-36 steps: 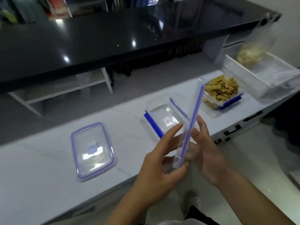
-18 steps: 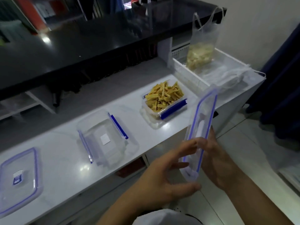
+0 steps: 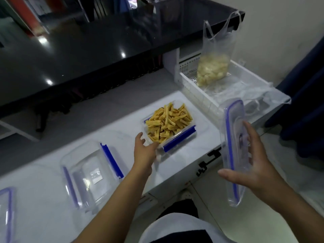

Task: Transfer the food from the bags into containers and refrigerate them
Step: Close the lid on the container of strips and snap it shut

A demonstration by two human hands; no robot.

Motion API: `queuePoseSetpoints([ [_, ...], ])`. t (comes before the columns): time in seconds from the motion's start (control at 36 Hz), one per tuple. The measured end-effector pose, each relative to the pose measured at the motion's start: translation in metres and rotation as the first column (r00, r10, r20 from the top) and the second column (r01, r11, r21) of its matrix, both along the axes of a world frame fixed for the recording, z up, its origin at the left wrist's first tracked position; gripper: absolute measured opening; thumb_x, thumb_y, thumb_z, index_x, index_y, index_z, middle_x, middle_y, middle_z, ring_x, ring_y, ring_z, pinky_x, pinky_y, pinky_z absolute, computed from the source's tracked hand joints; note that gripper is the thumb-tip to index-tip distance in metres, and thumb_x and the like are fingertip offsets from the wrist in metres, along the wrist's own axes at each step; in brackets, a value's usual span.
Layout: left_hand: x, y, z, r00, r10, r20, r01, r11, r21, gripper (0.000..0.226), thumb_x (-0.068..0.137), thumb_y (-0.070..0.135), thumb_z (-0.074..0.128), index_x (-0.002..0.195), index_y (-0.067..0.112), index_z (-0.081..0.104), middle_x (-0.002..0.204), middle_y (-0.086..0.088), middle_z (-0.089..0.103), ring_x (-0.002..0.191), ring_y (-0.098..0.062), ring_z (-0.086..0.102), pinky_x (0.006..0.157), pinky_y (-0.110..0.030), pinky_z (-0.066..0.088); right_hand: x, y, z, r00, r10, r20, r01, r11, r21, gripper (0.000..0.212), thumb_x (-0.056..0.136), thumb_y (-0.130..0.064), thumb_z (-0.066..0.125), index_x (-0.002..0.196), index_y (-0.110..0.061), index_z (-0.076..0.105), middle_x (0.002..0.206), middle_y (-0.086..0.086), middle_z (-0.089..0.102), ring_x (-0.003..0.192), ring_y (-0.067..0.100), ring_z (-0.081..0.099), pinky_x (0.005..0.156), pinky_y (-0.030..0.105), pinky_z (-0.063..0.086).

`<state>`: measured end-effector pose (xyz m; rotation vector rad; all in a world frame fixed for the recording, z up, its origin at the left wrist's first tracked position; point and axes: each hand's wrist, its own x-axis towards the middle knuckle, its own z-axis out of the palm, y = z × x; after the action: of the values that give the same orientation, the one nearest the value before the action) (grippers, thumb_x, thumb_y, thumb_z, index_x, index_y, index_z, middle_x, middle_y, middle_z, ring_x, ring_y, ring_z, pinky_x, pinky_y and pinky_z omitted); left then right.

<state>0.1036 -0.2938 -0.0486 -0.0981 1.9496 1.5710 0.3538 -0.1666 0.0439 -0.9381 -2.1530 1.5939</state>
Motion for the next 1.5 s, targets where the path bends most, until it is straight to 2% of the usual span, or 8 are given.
queuePoseSetpoints([
  [0.22, -0.028, 0.009, -0.014, 1.0, 0.031, 0.002, -0.031, 0.999, 0.04, 0.069, 0.095, 0.002, 0.064, 0.15, 0.034, 0.039, 0.139, 0.007, 0.05, 0.101, -0.014, 0.063, 0.066, -0.036, 0.064, -0.061, 0.048, 0.014, 0.972, 0.091, 0.219, -0.147, 0.956, 0.254, 0.133, 0.036, -0.075, 0.08, 0.144, -0.069, 0.003, 0.143, -0.036, 0.011, 0.14, 0.006, 0.017, 0.106, 0.043, 0.029],
  [0.36, -0.097, 0.011, 0.002, 0.956, -0.281, 0.081, 0.277, 0.959, 0.057, 0.07, 0.089, -0.013, 0.057, 0.143, 0.032, 0.053, 0.138, 0.002, 0.058, 0.109, -0.027, 0.068, 0.076, -0.053, 0.063, -0.105, 0.059, 0.005, 0.932, 0.17, 0.321, -0.263, 0.926, 0.271, 0.13, 0.039, -0.077, 0.078, 0.143, -0.07, 0.0, 0.154, -0.02, 0.012, 0.146, 0.02, 0.015, 0.111, 0.057, 0.032],
  [0.61, -0.166, 0.045, -0.003, 0.829, -0.558, 0.041, 0.555, 0.829, 0.068, 0.053, 0.093, 0.003, 0.067, 0.133, 0.037, 0.063, 0.126, 0.013, 0.07, 0.105, -0.014, 0.072, 0.067, -0.039, 0.061, -0.147, 0.068, -0.044, 0.835, 0.169, 0.524, -0.376, 0.87, 0.319, 0.129, 0.042, -0.081, 0.074, 0.139, -0.073, -0.011, 0.158, -0.019, -0.002, 0.144, 0.013, 0.004, 0.115, 0.055, 0.02],
  [0.78, -0.155, 0.056, -0.016, 0.99, -0.134, 0.04, 0.13, 0.989, 0.076, 0.023, 0.096, 0.022, 0.066, 0.117, 0.03, 0.07, 0.116, 0.001, 0.071, 0.099, -0.019, 0.071, 0.062, -0.03, 0.06, -0.173, 0.07, -0.059, 0.707, 0.101, 0.7, -0.466, 0.811, 0.353, 0.13, 0.047, -0.088, 0.062, 0.142, -0.062, -0.022, 0.162, 0.003, -0.006, 0.145, 0.032, 0.003, 0.118, 0.056, 0.012],
  [0.89, -0.124, 0.041, -0.024, 0.977, 0.16, 0.143, -0.18, 0.974, 0.137, 0.022, 0.099, 0.021, 0.06, 0.117, 0.03, 0.068, 0.12, -0.001, 0.068, 0.106, -0.018, 0.068, 0.075, -0.028, 0.059, -0.192, 0.07, -0.062, 0.688, 0.084, 0.721, -0.495, 0.78, 0.382, 0.127, 0.042, -0.092, 0.049, 0.141, -0.06, -0.025, 0.161, 0.005, -0.007, 0.145, 0.038, 0.006, 0.116, 0.057, 0.013],
  [0.97, -0.097, 0.029, -0.026, 0.961, 0.2, 0.192, -0.231, 0.959, 0.161, 0.032, 0.098, 0.018, 0.061, 0.125, 0.033, 0.063, 0.13, 0.001, 0.064, 0.113, -0.018, 0.066, 0.087, -0.031, 0.057, -0.209, 0.07, -0.065, 0.683, 0.084, 0.725, -0.511, 0.764, 0.393, 0.128, 0.039, -0.09, 0.045, 0.141, -0.059, -0.026, 0.162, 0.009, -0.006, 0.144, 0.039, 0.008, 0.116, 0.057, 0.014],
  [1.19, -0.061, 0.04, -0.022, 0.883, 0.18, 0.433, -0.306, 0.921, 0.24, 0.048, 0.097, 0.003, 0.057, 0.134, 0.034, 0.05, 0.111, -0.006, 0.075, 0.102, -0.024, 0.073, 0.072, -0.034, 0.063, -0.246, 0.08, -0.078, 0.632, 0.118, 0.766, -0.584, 0.722, 0.371, 0.126, 0.043, -0.094, 0.042, 0.145, -0.055, -0.021, 0.162, 0.012, -0.002, 0.142, 0.042, 0.012, 0.111, 0.057, 0.018],
  [1.5, -0.054, 0.044, -0.025, 0.896, 0.242, 0.372, -0.348, 0.903, 0.251, 0.038, 0.098, -0.002, 0.055, 0.126, 0.023, 0.056, 0.109, -0.004, 0.076, 0.094, -0.022, 0.076, 0.063, -0.033, 0.061, -0.224, 0.08, -0.085, 0.639, 0.078, 0.765, -0.581, 0.7, 0.414, 0.125, 0.043, -0.098, 0.038, 0.145, -0.056, -0.022, 0.163, 0.012, -0.002, 0.141, 0.041, 0.015, 0.11, 0.056, 0.018],
])
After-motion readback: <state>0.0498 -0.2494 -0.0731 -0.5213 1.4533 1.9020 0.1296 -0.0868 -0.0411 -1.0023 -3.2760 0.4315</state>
